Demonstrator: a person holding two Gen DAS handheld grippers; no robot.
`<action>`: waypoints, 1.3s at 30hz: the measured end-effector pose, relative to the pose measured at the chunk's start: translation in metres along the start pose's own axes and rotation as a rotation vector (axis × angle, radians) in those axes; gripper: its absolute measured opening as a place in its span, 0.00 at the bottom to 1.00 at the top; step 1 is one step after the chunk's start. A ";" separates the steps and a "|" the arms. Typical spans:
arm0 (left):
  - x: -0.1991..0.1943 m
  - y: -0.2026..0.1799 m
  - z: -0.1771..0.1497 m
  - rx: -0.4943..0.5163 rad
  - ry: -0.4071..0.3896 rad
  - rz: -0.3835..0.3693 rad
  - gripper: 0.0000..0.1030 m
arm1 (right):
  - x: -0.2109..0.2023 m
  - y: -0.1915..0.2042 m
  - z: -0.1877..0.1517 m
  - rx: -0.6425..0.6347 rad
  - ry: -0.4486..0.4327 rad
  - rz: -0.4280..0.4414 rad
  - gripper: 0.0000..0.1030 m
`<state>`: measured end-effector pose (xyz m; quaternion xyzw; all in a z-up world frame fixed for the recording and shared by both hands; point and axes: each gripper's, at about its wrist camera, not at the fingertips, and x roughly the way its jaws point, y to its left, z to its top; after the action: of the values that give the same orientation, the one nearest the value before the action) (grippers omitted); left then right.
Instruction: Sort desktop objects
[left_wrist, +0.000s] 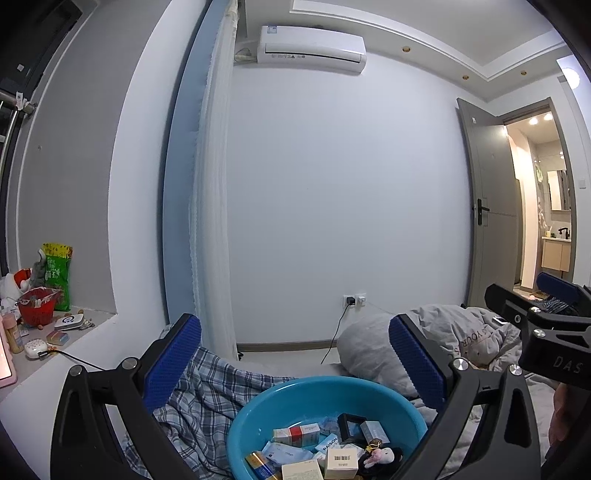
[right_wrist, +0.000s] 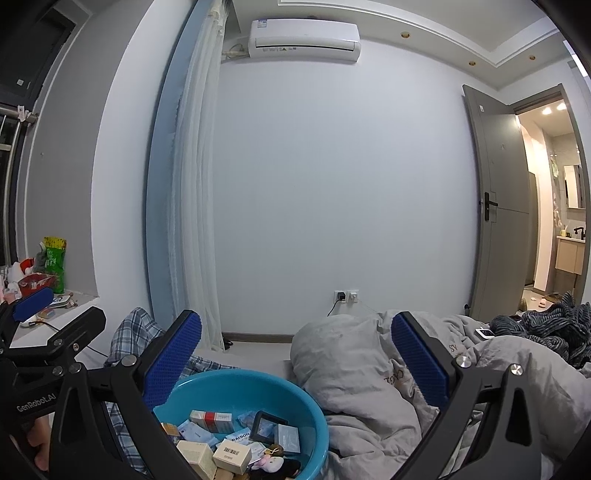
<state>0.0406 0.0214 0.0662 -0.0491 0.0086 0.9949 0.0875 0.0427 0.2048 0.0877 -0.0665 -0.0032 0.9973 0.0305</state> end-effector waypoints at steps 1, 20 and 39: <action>-0.001 0.000 0.001 0.002 -0.005 0.000 1.00 | 0.000 0.000 0.000 0.000 0.002 0.002 0.99; -0.002 -0.011 0.001 0.056 -0.013 0.011 1.00 | 0.003 0.000 -0.001 -0.018 0.013 -0.019 0.99; -0.004 -0.006 0.001 0.024 -0.013 0.014 1.00 | 0.003 0.003 -0.002 -0.030 0.017 -0.011 0.99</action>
<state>0.0454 0.0265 0.0678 -0.0415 0.0202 0.9956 0.0813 0.0402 0.2016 0.0852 -0.0752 -0.0183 0.9964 0.0352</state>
